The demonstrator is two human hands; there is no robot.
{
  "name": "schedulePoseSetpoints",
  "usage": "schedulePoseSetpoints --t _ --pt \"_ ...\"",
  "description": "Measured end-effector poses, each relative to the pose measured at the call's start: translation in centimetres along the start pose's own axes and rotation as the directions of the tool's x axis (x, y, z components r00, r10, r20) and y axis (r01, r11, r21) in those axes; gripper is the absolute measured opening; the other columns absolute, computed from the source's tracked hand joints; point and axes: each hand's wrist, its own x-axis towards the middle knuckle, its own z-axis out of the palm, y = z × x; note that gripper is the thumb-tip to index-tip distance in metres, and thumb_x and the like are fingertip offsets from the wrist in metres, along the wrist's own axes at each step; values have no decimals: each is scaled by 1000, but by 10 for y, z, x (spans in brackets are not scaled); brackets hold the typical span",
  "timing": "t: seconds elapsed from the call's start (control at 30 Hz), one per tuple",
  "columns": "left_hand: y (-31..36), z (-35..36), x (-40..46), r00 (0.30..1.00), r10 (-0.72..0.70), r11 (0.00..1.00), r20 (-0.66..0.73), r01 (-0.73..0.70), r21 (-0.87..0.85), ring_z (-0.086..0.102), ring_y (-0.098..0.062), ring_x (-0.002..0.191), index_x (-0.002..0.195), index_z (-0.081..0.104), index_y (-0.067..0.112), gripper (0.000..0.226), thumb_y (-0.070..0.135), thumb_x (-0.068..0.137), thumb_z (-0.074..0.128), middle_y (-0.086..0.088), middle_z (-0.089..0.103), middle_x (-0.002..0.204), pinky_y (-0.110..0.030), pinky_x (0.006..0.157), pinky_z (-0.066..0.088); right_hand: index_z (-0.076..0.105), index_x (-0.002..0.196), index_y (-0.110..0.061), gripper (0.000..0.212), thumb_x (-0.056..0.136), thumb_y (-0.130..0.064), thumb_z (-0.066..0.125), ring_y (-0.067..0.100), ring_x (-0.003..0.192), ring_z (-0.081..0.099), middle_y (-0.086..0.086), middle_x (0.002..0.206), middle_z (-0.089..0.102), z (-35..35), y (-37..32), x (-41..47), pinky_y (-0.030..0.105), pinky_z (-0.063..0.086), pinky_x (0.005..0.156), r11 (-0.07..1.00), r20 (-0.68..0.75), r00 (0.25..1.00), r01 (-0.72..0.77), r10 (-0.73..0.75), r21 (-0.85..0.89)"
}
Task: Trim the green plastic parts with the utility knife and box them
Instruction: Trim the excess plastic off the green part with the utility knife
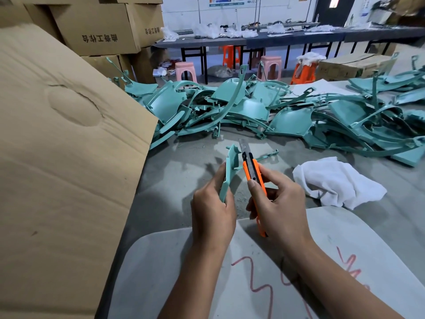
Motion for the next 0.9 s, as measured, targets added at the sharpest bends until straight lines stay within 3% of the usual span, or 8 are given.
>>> schedulePoseSetpoints --t 0.17,0.23,0.33,0.43,0.57,0.67,0.73,0.9 --pt "-4 1 1 1000 8 998 -14 -7 56 55 -11 91 110 74 9 34 -3 79 77 -5 72 71 -12 67 37 73 125 -36 36 95 -16 69 27 70 69 -1 85 70 4 8 3 50 58 69 993 33 999 -17 21 -116" --pt "-3 0 0 1000 1 998 -10 -1 58 56 -10 88 109 75 9 30 0 80 77 -5 71 70 -12 64 37 73 121 -39 36 95 -15 70 26 72 70 -4 85 73 2 9 4 50 59 72 989 34 999 -26 31 -142" --pt "-1 0 -2 1000 -13 1000 20 13 28 56 1 75 120 71 17 39 2 84 74 0 73 78 -9 65 41 68 120 -49 42 96 -14 69 27 68 69 -4 88 69 0 3 3 50 58 67 993 -7 999 40 -41 -107" --pt "-3 1 -3 999 -12 1000 44 12 2 56 13 64 125 69 21 42 3 86 71 3 73 81 -2 65 39 67 137 -30 43 97 -17 67 27 66 66 -5 89 64 0 -2 1 49 57 64 981 6 988 156 -156 -113" --pt "-2 0 -2 1000 9 1000 13 -9 8 61 -6 84 128 70 17 47 -2 85 71 -1 78 92 -7 70 43 68 136 -29 42 97 -13 67 27 66 66 -1 90 66 0 -4 4 50 57 65 979 11 992 126 -126 -160" --pt "2 -4 -2 997 67 998 30 -67 -19 62 5 104 139 62 20 61 -5 84 68 15 69 120 -12 90 50 68 135 -27 41 97 -12 68 24 65 66 -4 88 65 -6 -6 3 47 57 64 973 -30 988 143 -151 -179" --pt "1 -7 -3 990 138 990 42 -136 -30 59 2 121 143 59 19 71 -14 80 63 12 62 135 -19 105 48 68 136 -20 40 97 -14 66 18 65 63 -8 84 60 -8 -8 2 42 57 62 960 -51 975 205 -218 -193" --pt "0 -12 1 991 132 989 10 -131 -67 60 -9 128 139 62 11 68 -23 81 58 2 65 137 -36 105 52 69 134 -15 39 95 -13 66 15 69 62 -11 85 57 -9 -4 7 41 57 66 940 -29 963 256 -269 -223"
